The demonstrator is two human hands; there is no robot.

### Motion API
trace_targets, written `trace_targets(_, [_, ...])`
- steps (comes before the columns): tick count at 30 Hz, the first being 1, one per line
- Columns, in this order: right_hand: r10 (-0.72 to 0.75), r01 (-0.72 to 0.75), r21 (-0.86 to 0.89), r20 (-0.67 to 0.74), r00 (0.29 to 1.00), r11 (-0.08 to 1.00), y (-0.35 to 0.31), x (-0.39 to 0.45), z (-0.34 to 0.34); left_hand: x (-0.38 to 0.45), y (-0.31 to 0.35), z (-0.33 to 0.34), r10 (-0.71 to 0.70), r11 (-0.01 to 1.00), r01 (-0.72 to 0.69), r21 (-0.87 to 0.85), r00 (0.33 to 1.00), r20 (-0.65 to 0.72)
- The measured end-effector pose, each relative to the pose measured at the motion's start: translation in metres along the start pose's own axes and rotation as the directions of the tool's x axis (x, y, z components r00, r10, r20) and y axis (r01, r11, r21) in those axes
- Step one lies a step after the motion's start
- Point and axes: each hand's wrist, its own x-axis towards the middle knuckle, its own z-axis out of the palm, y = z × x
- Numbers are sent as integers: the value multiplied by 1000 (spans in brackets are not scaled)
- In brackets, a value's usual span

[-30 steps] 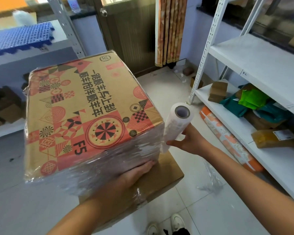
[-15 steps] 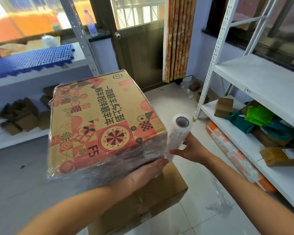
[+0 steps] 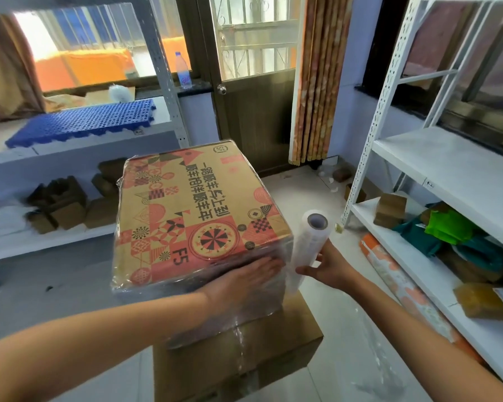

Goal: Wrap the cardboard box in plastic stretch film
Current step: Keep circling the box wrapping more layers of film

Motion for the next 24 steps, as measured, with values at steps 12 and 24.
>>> trace_targets(12, [-20, 19, -69, -5, 1000, 997, -13, -1, 1, 9, -60, -32, -105, 994, 107, 31, 992, -73])
trace_targets(24, [-16, 18, -60, 45, 999, 998, -21, 4, -5, -6, -97, -57, -341, 416, 30, -909, 932, -126])
